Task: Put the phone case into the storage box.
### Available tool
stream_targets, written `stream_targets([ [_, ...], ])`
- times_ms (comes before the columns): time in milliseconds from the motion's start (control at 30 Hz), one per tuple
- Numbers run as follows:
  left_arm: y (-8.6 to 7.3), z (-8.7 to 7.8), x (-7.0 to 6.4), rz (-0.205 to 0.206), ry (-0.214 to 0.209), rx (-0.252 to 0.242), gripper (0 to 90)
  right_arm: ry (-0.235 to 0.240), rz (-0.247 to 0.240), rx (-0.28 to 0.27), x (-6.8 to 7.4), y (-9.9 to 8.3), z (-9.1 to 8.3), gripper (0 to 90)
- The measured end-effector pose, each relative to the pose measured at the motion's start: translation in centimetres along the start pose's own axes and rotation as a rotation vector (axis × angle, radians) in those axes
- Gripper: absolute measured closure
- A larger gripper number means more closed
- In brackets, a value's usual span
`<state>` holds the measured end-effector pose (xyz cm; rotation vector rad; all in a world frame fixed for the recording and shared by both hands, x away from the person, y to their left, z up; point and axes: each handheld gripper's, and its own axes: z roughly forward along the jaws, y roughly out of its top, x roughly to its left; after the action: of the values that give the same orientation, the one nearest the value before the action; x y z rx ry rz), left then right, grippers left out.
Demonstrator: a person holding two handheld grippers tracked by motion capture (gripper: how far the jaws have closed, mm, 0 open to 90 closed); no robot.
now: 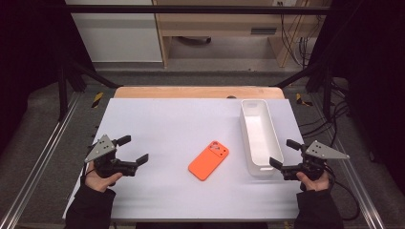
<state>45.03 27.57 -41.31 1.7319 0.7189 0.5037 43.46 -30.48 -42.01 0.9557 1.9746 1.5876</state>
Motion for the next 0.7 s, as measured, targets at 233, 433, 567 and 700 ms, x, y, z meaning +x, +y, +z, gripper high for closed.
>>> stream_targets([
  [233, 0.15, -0.03, -0.13, 0.007, -0.002, -0.002, 0.6, 0.001, -0.001, -0.007, 0.05, 0.06, -0.13, 0.4],
  [433, 0.31, 0.06, -0.17, 0.002, -0.003, 0.000, 0.6, 0.000, -0.005, -0.012, 0.05, 0.10, -0.21, 0.4],
  [567, 0.41, 0.33, -0.40, 0.005, -0.003, 0.013, 0.5, 0.000, -0.005, -0.006, 0.11, 0.11, -0.18, 0.4],
  [700, 0.69, 0.67, -0.82, 0.012, -0.007, 0.019, 0.6, 0.001, -0.009, -0.010, 0.04, 0.14, -0.23, 0.4],
])
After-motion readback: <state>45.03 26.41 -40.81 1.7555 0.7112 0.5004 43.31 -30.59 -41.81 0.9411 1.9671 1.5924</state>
